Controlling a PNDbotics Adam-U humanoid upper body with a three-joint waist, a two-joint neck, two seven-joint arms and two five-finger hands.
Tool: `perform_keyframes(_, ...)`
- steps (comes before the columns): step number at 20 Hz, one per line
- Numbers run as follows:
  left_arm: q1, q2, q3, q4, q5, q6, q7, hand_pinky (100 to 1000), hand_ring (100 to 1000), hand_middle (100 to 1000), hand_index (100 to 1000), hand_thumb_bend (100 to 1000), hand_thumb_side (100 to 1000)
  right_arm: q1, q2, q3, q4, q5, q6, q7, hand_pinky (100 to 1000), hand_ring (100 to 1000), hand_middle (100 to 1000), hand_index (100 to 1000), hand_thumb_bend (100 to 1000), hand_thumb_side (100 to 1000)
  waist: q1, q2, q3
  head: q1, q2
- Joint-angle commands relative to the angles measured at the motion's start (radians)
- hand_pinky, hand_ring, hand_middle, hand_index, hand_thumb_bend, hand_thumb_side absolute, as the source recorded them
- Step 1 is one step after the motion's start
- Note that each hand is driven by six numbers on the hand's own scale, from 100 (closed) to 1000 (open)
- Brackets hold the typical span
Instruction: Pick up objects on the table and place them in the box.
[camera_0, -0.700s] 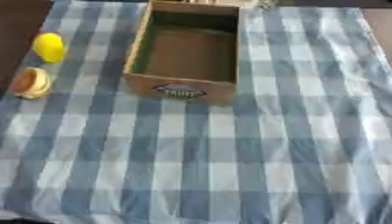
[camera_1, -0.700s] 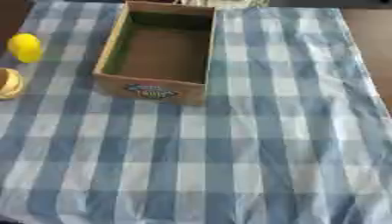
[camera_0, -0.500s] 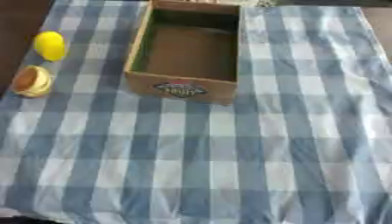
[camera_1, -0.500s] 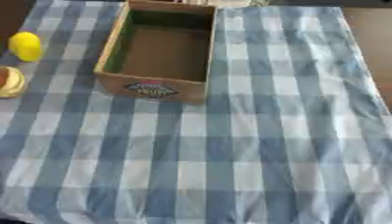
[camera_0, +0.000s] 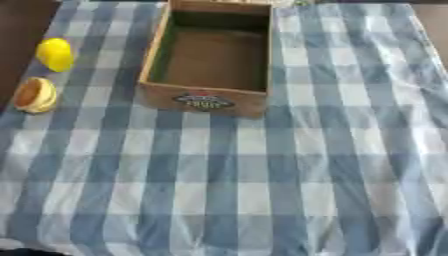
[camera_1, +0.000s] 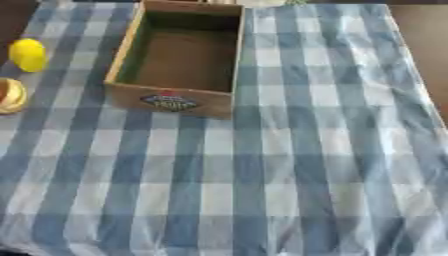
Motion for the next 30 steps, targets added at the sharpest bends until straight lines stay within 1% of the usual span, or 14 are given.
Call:
perform_keyframes(1,-0.034,0.148,0.003,0.009,-0.004,0.158,-0.124,794,800,746,846,392,361,-0.009,-0.038,-0.006,-0.017,0.004,0.004,0.001,770,819,601,748,100,522,0.004,-0.014,-0.003,0.005,0.008)
perform_keyframes(3,-0.064,0.204,-0.017,0.073,-0.019,0.219,-0.241,825,823,770,891,453,358,-0.011,-0.037,-0.003,-0.017,0.003,0.006,0.005,770,818,600,748,100,524,0.005,-0.013,-0.007,0.009,0.008)
perform_keyframes(5,-0.084,0.241,-0.036,0.139,-0.053,0.23,-0.37,853,844,794,908,503,361,-0.011,-0.037,-0.003,-0.017,0.002,0.008,0.006,770,818,600,747,100,526,0.005,-0.012,-0.012,0.013,0.007)
perform_keyframes(7,-0.092,0.264,-0.052,0.199,-0.1,0.212,-0.517,881,864,815,909,592,327,-0.01,-0.037,-0.004,-0.017,0.001,0.008,0.005,770,818,600,747,100,528,0.004,-0.01,-0.016,0.017,0.006)
perform_keyframes(8,-0.096,0.27,-0.054,0.223,-0.122,0.202,-0.582,881,864,815,909,592,327,-0.009,-0.037,-0.004,-0.017,0.001,0.009,0.005,770,818,600,747,100,528,0.004,-0.01,-0.017,0.018,0.006)
perform_keyframes(9,-0.099,0.271,-0.055,0.246,-0.142,0.192,-0.64,893,873,825,920,637,272,-0.009,-0.036,-0.004,-0.017,0.001,0.009,0.005,770,818,600,747,100,531,0.004,-0.008,-0.017,0.02,0.004)
perform_keyframes(11,-0.101,0.266,-0.057,0.281,-0.17,0.171,-0.728,897,875,826,921,669,219,-0.01,-0.033,-0.003,-0.017,0.0,0.011,0.006,770,818,599,747,100,533,0.005,-0.007,-0.016,0.021,0.003)
perform_keyframes(13,-0.095,0.259,-0.064,0.302,-0.191,0.155,-0.785,906,879,831,924,718,121,-0.011,-0.031,-0.003,-0.017,-0.001,0.011,0.006,770,818,599,746,100,534,0.005,-0.006,-0.015,0.022,0.002)
perform_keyframes(14,-0.09,0.256,-0.071,0.31,-0.202,0.148,-0.812,909,880,831,925,728,100,-0.011,-0.03,-0.003,-0.017,-0.002,0.012,0.007,770,818,599,746,100,535,0.005,-0.006,-0.016,0.022,0.002)
perform_keyframes(18,-0.078,0.24,-0.104,0.344,-0.203,0.134,-0.904,913,885,837,926,711,100,-0.013,-0.024,-0.002,-0.017,-0.005,0.013,0.008,770,818,599,746,100,536,0.004,-0.006,-0.02,0.025,0.001)
perform_keyframes(22,-0.083,0.223,-0.144,0.38,-0.19,0.117,-0.963,918,894,851,936,714,100,-0.015,-0.017,0.0,-0.017,-0.009,0.016,0.01,769,818,598,745,100,541,0.004,-0.004,-0.023,0.031,0.001)
perform_keyframes(26,-0.129,0.183,-0.177,0.448,-0.197,0.108,-0.939,899,891,878,942,642,100,-0.017,-0.012,0.002,-0.017,-0.013,0.018,0.012,769,817,597,744,100,543,0.002,-0.003,-0.029,0.038,0.001)
perform_keyframes(29,-0.151,0.167,-0.194,0.486,-0.193,0.093,-0.911,897,891,878,941,638,100,-0.018,-0.01,0.003,-0.017,-0.015,0.019,0.013,769,817,597,744,100,543,0.001,-0.002,-0.03,0.039,0.0)
perform_keyframes(30,-0.158,0.162,-0.195,0.493,-0.191,0.089,-0.903,879,884,877,927,491,100,-0.019,-0.01,0.003,-0.017,-0.015,0.019,0.014,769,816,595,743,100,546,0.0,-0.002,-0.032,0.04,-0.001)
